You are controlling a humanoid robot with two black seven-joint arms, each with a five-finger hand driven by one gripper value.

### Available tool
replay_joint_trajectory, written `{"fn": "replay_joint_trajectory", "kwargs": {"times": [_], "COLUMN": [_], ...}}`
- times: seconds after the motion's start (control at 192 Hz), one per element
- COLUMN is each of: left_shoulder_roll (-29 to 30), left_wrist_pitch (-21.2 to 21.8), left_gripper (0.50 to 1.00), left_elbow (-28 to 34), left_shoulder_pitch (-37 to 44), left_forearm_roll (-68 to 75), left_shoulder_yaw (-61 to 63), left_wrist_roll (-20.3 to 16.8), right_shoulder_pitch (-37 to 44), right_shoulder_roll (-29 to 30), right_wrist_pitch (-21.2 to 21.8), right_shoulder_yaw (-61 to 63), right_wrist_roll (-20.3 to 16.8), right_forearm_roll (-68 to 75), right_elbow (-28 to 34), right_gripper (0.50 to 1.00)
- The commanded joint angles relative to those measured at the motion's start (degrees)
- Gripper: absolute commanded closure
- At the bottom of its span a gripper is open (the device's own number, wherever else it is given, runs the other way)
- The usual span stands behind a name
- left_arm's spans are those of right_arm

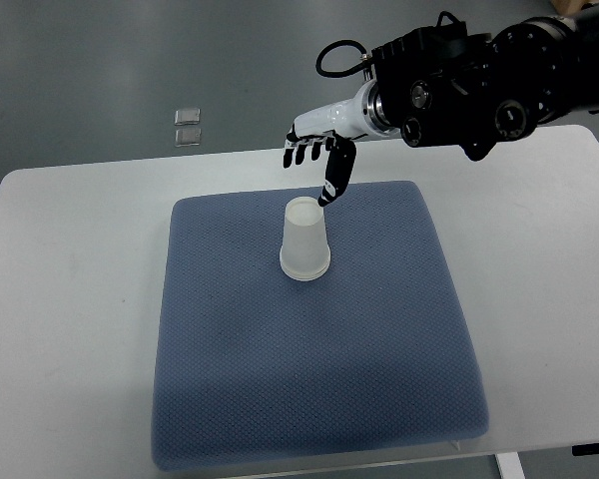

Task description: Stack paper cups

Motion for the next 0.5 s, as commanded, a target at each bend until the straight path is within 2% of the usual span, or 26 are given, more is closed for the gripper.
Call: {"fn": "replay_joint_trajectory", "kwargs": {"times": [0.0, 0.255, 0.374, 0.494], "left_shoulder_roll": [0.0, 0.0, 0.0, 0.0], "left_wrist_pitch": [0.0, 0.0, 0.0, 0.0], "left_gripper": [0.5, 0.5, 0.5, 0.5], "left_elbow": [0.0, 0.0, 0.0, 0.0], "left_shoulder_pitch": [0.0, 0.0, 0.0, 0.0], "left_forearm_roll": [0.0, 0.0, 0.0, 0.0], "left_shoulder_yaw": [0.0, 0.0, 0.0, 0.0], "left_wrist_roll": [0.0, 0.0, 0.0, 0.0], "right_shoulder_pitch": [0.3, -1.9, -6.8, -15.2], "right_shoulder_roll": [-0.4, -2.6, -5.7, -9.4], "right_wrist_pitch": [-0.1, -2.9, -6.7, -12.1], "right_shoulder_yaw": [0.5, 3.1, 9.2, 20.1], "right_wrist_roll": [0.1, 0.6, 0.7, 0.9], "right_forearm_roll": [0.1, 3.1, 7.1, 10.8], "right_elbow": [0.0, -1.4, -3.5, -7.3], "right_gripper": [0.664, 0.66, 0.66, 0.66]}}
